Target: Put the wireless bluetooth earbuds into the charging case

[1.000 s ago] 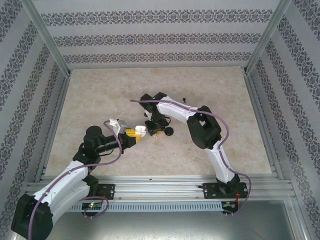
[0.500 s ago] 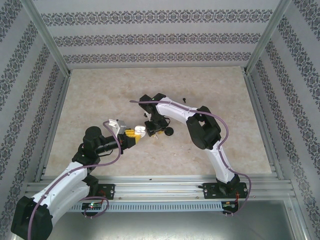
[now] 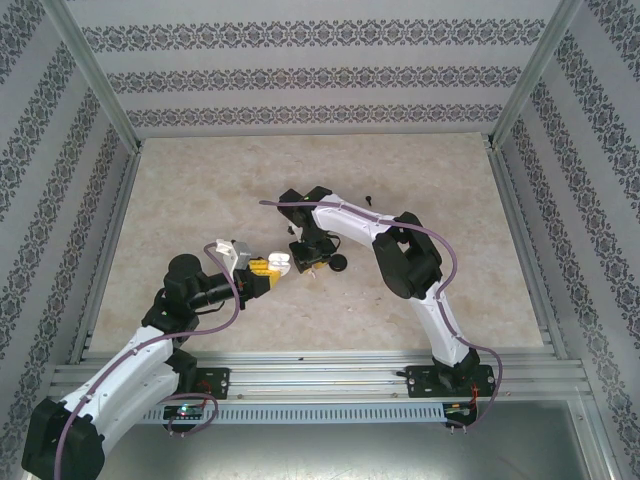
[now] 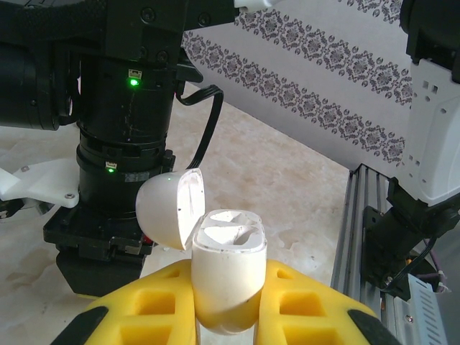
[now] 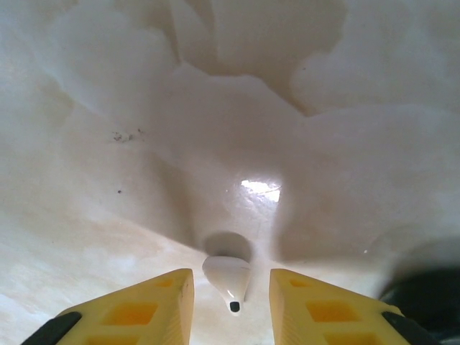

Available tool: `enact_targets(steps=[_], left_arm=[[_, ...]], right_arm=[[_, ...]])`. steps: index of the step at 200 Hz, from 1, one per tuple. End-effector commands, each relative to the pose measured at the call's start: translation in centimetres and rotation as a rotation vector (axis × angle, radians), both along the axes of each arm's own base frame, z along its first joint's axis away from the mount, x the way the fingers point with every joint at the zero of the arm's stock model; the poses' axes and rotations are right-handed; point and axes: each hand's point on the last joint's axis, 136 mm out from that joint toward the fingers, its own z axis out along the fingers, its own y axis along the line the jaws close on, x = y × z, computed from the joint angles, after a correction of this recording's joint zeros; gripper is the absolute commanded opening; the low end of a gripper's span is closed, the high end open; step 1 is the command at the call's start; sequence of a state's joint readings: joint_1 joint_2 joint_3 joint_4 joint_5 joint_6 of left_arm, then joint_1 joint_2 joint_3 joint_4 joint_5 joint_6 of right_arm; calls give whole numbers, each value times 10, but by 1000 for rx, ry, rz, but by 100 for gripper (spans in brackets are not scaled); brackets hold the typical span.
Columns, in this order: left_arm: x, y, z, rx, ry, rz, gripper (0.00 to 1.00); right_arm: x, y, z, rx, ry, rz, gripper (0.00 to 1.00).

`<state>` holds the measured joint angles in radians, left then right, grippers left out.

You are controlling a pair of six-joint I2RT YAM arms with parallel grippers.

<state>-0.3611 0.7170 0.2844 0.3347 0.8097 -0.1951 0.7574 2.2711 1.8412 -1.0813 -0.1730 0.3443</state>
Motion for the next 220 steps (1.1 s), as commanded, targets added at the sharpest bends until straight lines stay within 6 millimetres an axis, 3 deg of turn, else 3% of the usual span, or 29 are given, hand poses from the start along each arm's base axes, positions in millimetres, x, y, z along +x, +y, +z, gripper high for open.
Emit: enact_targets(steps=[1, 69, 100, 116, 151, 179, 220], left_arm=[[-6, -2, 4, -8, -8, -20, 0], [-8, -1, 7, -16, -19, -20, 0], [-8, -2, 17, -60, -60, -21, 0], [-9, -2, 21, -73, -97, -28, 0], [-10, -5, 35, -67, -164, -51, 0], [-7, -6, 49, -54, -260, -52, 0], [8, -6, 77, 0, -414, 2, 0]], right_arm=[[-10, 2, -12, -23, 42, 10, 32], [-14, 1, -20, -34, 62, 12, 27], [-14, 4, -6, 0, 47, 3, 18], [-11, 1, 11, 22, -6, -22, 16], [-1, -16, 69, 52, -187, -105, 14], [2, -30, 126, 59, -373, -154, 12], [-11, -33, 211, 178, -661, -200, 13]])
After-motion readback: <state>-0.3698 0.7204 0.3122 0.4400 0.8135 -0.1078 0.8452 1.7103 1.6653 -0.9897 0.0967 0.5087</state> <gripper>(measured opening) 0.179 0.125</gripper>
